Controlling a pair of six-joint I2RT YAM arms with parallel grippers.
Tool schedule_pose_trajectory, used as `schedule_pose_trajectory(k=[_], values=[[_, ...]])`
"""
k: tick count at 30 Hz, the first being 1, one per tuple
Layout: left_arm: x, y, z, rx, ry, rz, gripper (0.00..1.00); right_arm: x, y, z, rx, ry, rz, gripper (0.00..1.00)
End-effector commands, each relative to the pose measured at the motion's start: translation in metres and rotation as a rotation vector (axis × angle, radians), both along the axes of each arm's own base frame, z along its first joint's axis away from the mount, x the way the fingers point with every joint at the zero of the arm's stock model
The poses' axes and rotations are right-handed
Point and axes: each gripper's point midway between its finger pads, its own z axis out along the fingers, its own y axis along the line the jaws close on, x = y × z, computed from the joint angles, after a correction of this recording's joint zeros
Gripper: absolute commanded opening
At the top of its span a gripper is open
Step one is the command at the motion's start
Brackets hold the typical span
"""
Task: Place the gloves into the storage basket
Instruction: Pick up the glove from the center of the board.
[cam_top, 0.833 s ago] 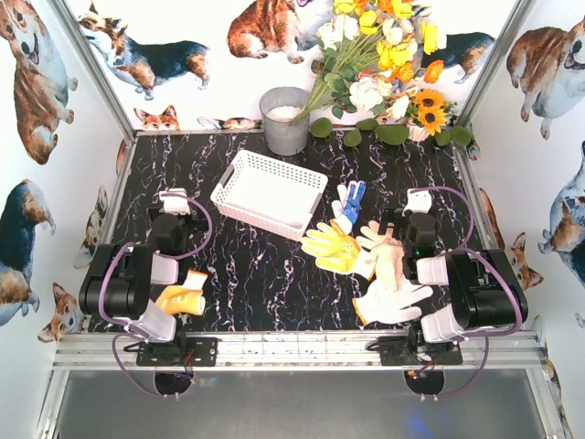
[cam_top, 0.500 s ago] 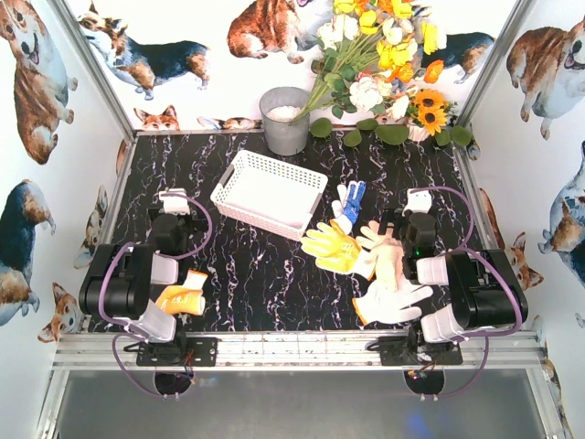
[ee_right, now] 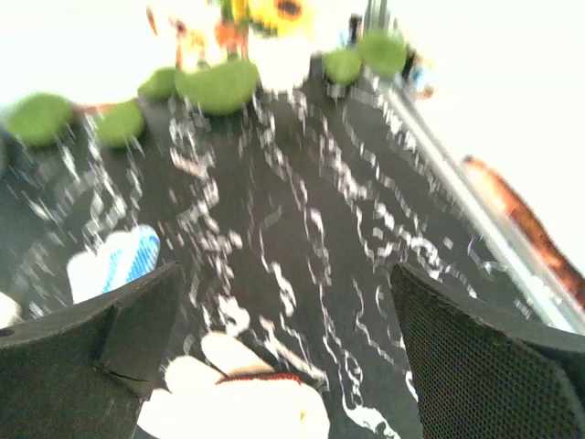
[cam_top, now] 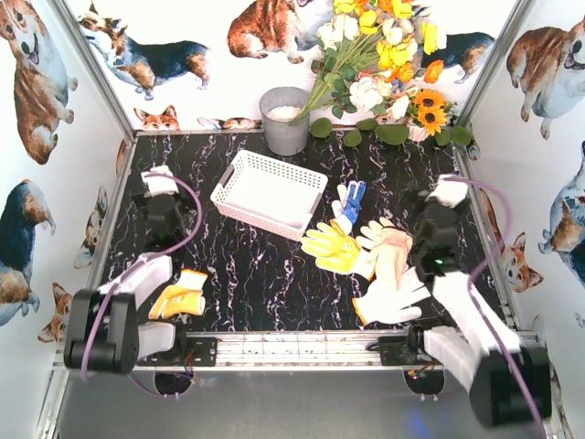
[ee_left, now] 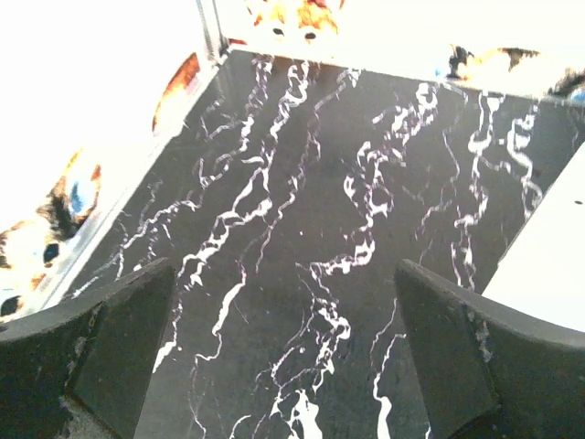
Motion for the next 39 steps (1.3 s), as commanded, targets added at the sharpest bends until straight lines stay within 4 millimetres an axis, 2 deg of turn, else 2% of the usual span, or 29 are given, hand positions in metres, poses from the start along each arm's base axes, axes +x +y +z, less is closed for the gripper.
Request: schedule_pose_trajectory(k=[1, 4, 7, 8, 10, 13, 17, 23, 26, 31, 36, 39], values=[[-0.016, 0.005, 0.008, -0.070, 0.079, 0.072, 1.00, -0.032, -0.005, 0.048, 0.095, -0.024, -0.051, 1.00], [-0.019, -0.005, 0.039, -0.124, 0.057, 0.029, 1.00, -0.051, 0.011, 0.066, 0.161, 0.004, 0.033, 0.99], [-0.026, -0.016, 0.070, -0.177, 0.069, -0.021, 1.00, -0.070, 0.030, 0.075, 0.254, 0.099, 0.104, 0.96], [-0.028, -0.021, 0.088, -0.192, 0.061, -0.046, 1.00, -0.076, 0.037, 0.073, 0.289, 0.147, 0.125, 0.95], [-0.039, -0.030, 0.102, -0.206, 0.110, -0.094, 1.00, -0.088, 0.051, 0.070, 0.372, 0.238, 0.158, 0.93], [-0.051, -0.042, 0.117, -0.190, 0.147, -0.177, 1.00, -0.107, 0.067, 0.042, 0.447, 0.442, 0.169, 0.91], [-0.062, -0.049, 0.114, -0.134, 0.175, -0.254, 1.00, -0.121, 0.073, -0.008, 0.480, 0.676, 0.081, 0.90], [-0.067, -0.048, 0.092, -0.150, 0.144, -0.247, 1.00, -0.126, 0.076, -0.045, 0.521, 0.756, -0.028, 0.90], [-0.065, -0.049, 0.091, -0.153, 0.144, -0.249, 1.00, -0.125, 0.077, -0.065, 0.514, 0.812, -0.045, 0.85], [-0.068, -0.047, 0.083, -0.112, 0.175, -0.254, 1.00, -0.122, 0.085, -0.084, 0.510, 0.880, -0.030, 0.73], [-0.071, -0.041, 0.079, -0.067, 0.211, -0.244, 1.00, -0.125, 0.079, -0.096, 0.470, 0.889, -0.035, 0.60], [-0.072, -0.042, 0.080, -0.071, 0.203, -0.251, 1.00, -0.126, 0.077, -0.108, 0.447, 0.937, -0.047, 0.55]])
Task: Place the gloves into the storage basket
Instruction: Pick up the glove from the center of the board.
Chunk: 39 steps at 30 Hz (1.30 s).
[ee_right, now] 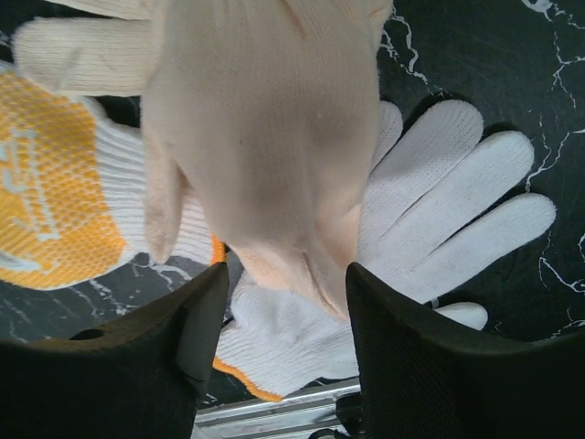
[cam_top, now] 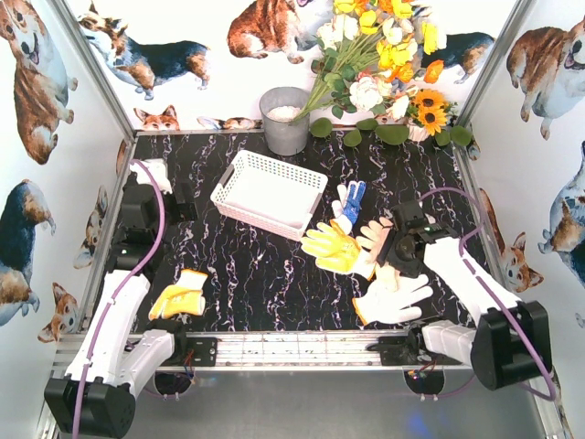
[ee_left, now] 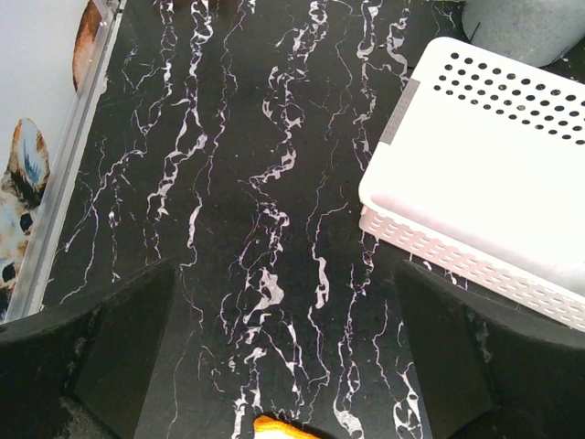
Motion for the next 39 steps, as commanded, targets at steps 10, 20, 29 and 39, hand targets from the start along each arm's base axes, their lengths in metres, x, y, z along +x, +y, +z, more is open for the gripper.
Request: schedule_pose_trajectory(k=[10, 20, 29, 39], values=[[0.000, -0.004, -0.002, 0.024, 0.023, -0.035, 1.00, 0.015, 0.013, -0.020, 0.036, 0.006, 0.064, 0.33], [-0.006, -0.004, 0.004, 0.024, -0.009, -0.039, 1.00, 0.019, 0.024, 0.050, 0.127, -0.207, 0.113, 0.06], [-0.001, -0.042, 0.000, -0.013, -0.005, -0.226, 1.00, -0.001, 0.067, 0.128, 0.366, -0.307, 0.299, 0.06], [-0.040, -0.138, 0.004, -0.010, -0.087, -0.670, 0.99, -0.035, 0.131, 0.171, 0.708, -0.240, 0.540, 0.00]])
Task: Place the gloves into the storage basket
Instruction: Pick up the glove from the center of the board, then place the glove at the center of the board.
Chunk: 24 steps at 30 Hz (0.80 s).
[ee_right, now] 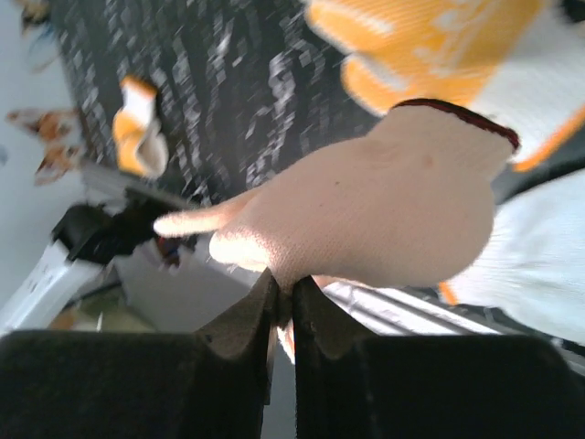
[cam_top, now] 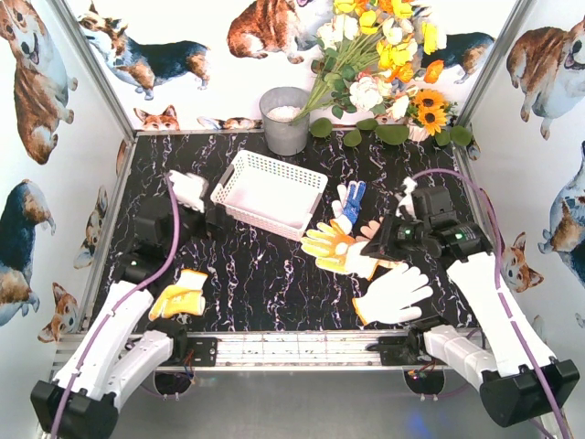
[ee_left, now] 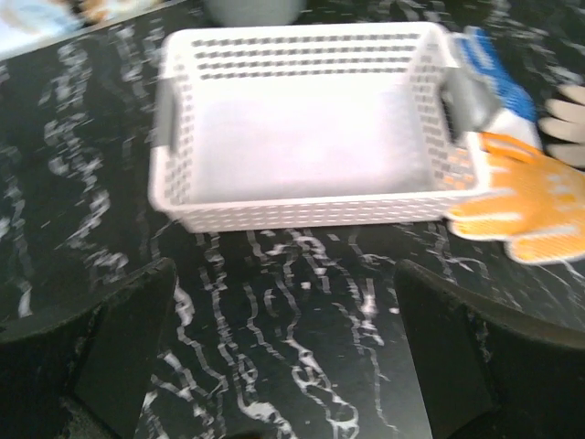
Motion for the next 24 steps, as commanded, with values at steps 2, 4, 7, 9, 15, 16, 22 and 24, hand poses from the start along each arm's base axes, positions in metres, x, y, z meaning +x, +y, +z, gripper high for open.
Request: schedule_pose_trajectory(k=[2, 4, 7, 9, 15, 16, 22, 24], values=[[-0.023, -0.054, 0.005, 0.063, -0.048, -0.259, 0.97, -0.029, 0.057, 0.043, 0.251, 0.000, 0.272, 0.00], [-0.034, -0.064, 0.000, 0.123, -0.041, -0.302, 0.97, -0.040, 0.069, 0.047, 0.281, 0.024, 0.325, 0.00], [-0.055, -0.079, -0.002, 0.149, -0.047, -0.394, 0.98, -0.054, 0.079, 0.063, 0.323, 0.043, 0.383, 0.00], [-0.071, -0.087, -0.010, 0.138, -0.027, -0.461, 1.00, -0.061, 0.084, 0.075, 0.366, 0.044, 0.423, 0.00], [-0.112, -0.119, -0.015, 0.031, -0.013, -0.673, 1.00, -0.078, 0.091, 0.076, 0.431, 0.146, 0.468, 0.00], [-0.117, -0.124, -0.012, 0.006, -0.011, -0.699, 1.00, -0.079, 0.093, 0.076, 0.448, 0.155, 0.470, 0.00], [-0.138, -0.157, 0.008, -0.208, 0.001, -0.775, 1.00, -0.076, 0.109, 0.101, 0.582, 0.120, 0.477, 0.00], [-0.137, -0.164, 0.014, -0.255, -0.009, -0.757, 1.00, -0.070, 0.114, 0.106, 0.620, 0.117, 0.465, 0.00]])
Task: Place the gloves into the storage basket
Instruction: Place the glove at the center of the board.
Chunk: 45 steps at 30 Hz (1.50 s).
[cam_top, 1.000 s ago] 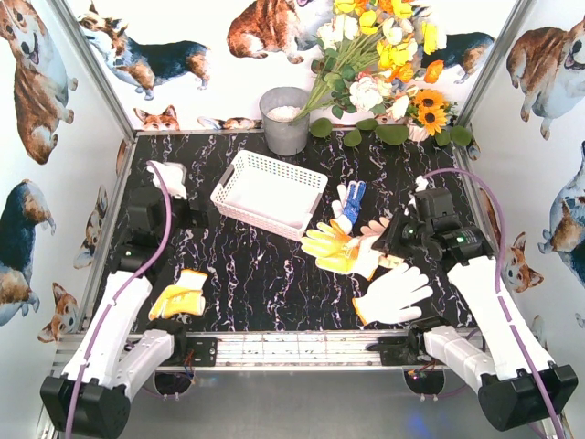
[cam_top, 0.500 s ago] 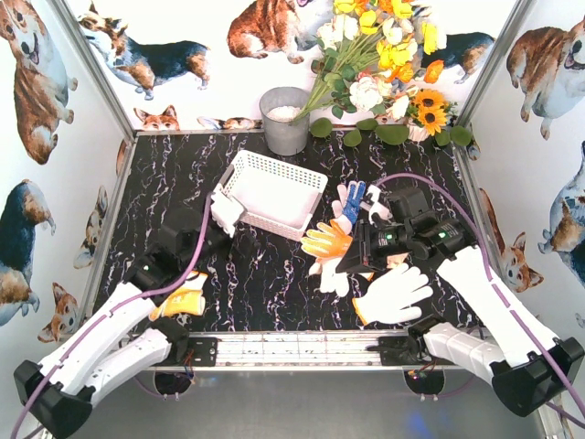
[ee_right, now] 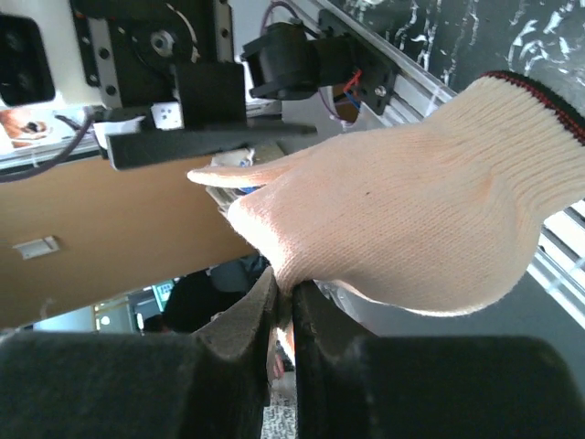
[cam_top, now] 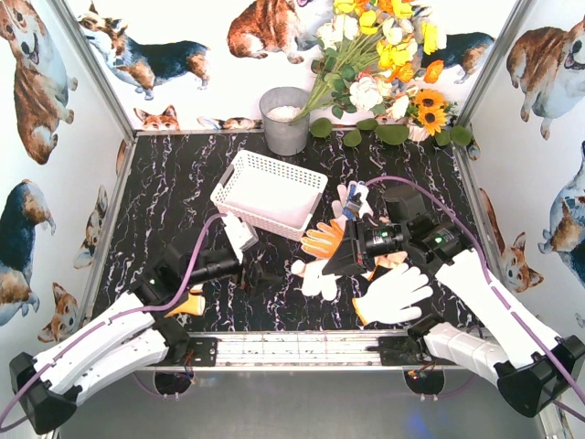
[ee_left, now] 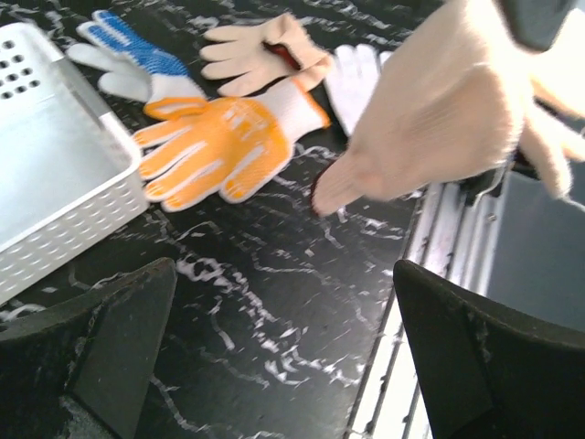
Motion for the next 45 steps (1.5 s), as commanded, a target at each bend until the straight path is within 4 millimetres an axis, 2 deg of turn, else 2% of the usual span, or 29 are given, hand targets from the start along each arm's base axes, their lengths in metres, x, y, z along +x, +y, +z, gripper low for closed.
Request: schedule_pose_trajectory(k=[1, 9, 13, 16, 23, 25, 29, 32, 33, 37, 40, 43, 45], values=[[-0.008, -0.024, 0.032, -0.184, 0.025, -0.024, 1.00, 0.009, 0.016, 0.037, 0.173, -0.043, 0.005, 0.00], [-0.016, -0.055, 0.023, -0.280, 0.081, -0.039, 1.00, 0.020, 0.028, 0.052, 0.254, -0.015, 0.019, 0.00], [0.000, -0.063, 0.022, -0.297, 0.060, 0.042, 1.00, 0.020, 0.028, 0.057, 0.264, -0.014, 0.026, 0.00], [0.011, -0.061, 0.027, -0.349, 0.051, 0.107, 0.94, 0.019, 0.028, 0.051, 0.255, 0.001, 0.020, 0.00], [0.012, -0.061, 0.012, -0.353, 0.094, 0.129, 0.67, 0.015, 0.025, 0.025, 0.226, 0.043, 0.003, 0.00], [0.007, -0.067, 0.010, -0.348, 0.131, 0.096, 0.55, 0.016, 0.026, 0.022, 0.222, 0.046, 0.003, 0.00], [0.000, -0.073, -0.001, -0.288, 0.199, 0.063, 0.22, 0.021, 0.026, 0.012, 0.183, 0.044, -0.022, 0.00], [-0.009, -0.069, -0.015, -0.234, 0.263, 0.052, 0.03, 0.025, 0.026, -0.008, 0.120, 0.062, -0.051, 0.00], [-0.014, -0.066, -0.020, -0.224, 0.291, 0.052, 0.00, 0.026, 0.026, -0.017, 0.090, 0.063, -0.061, 0.00], [-0.038, -0.058, -0.033, -0.217, 0.455, 0.031, 0.00, 0.022, 0.029, -0.056, -0.063, 0.072, -0.071, 0.00], [-0.050, -0.050, -0.052, -0.183, 0.597, 0.067, 0.00, 0.022, 0.037, -0.082, -0.124, 0.068, -0.080, 0.00], [-0.045, -0.036, -0.084, -0.081, 0.679, 0.174, 0.00, 0.042, 0.033, -0.128, -0.263, 0.071, -0.173, 0.02], [-0.043, -0.030, -0.103, -0.022, 0.758, 0.203, 0.00, 0.062, 0.026, -0.154, -0.355, 0.024, -0.245, 0.10]])
